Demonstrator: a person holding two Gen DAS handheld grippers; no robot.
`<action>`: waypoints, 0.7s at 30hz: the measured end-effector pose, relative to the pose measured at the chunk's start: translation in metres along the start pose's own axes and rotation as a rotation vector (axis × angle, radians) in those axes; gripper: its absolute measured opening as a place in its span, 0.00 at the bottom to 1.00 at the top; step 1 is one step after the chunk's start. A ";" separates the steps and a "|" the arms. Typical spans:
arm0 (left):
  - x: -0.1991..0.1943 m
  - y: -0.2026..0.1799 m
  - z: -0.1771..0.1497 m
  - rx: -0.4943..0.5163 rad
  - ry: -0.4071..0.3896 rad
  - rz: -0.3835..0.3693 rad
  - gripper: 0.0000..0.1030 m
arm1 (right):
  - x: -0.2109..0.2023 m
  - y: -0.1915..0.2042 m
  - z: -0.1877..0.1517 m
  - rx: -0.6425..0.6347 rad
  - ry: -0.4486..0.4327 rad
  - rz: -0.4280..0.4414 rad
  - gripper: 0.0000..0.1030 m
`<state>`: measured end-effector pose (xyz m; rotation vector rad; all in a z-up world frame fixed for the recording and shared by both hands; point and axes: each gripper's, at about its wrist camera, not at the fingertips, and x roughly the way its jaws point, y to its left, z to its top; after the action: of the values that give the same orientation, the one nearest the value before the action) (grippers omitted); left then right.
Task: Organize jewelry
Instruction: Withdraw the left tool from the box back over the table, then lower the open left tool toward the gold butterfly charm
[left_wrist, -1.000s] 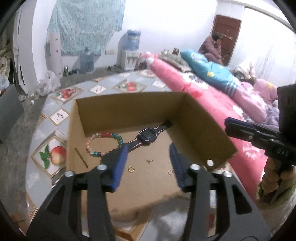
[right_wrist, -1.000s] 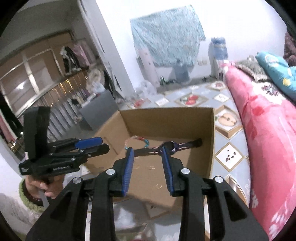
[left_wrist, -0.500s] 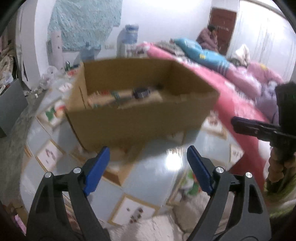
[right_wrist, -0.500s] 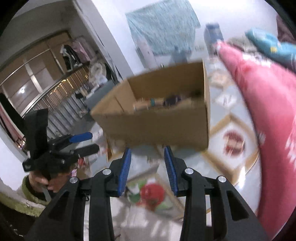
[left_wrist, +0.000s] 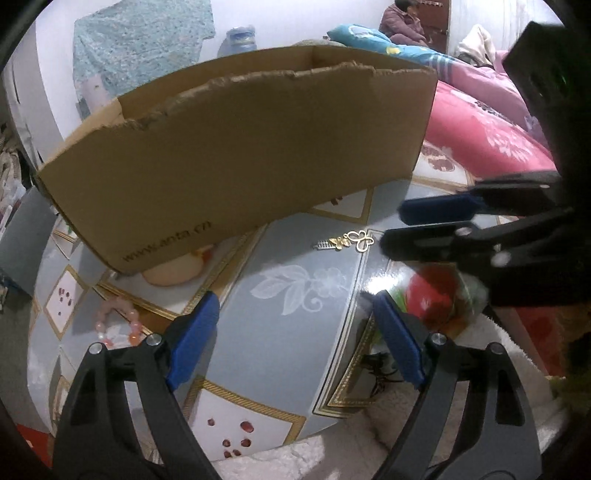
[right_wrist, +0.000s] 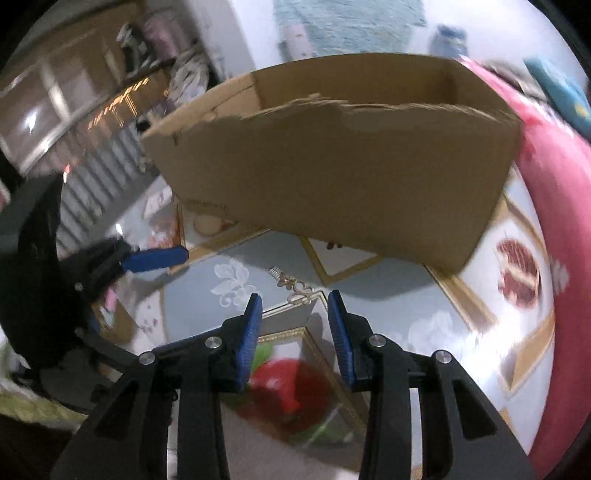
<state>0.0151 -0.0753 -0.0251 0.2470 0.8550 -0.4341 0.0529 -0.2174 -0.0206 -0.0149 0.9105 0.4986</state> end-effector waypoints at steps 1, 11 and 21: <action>0.001 0.001 0.000 -0.002 0.003 -0.007 0.79 | 0.002 0.002 0.001 -0.030 0.003 -0.007 0.35; 0.007 0.010 -0.003 -0.031 0.017 -0.028 0.79 | 0.021 0.007 0.008 -0.169 0.048 -0.019 0.31; 0.006 0.013 -0.004 -0.025 0.012 -0.031 0.79 | 0.022 0.003 0.010 -0.193 0.059 -0.014 0.16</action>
<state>0.0215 -0.0642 -0.0322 0.2141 0.8764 -0.4512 0.0703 -0.2036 -0.0300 -0.2123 0.9163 0.5739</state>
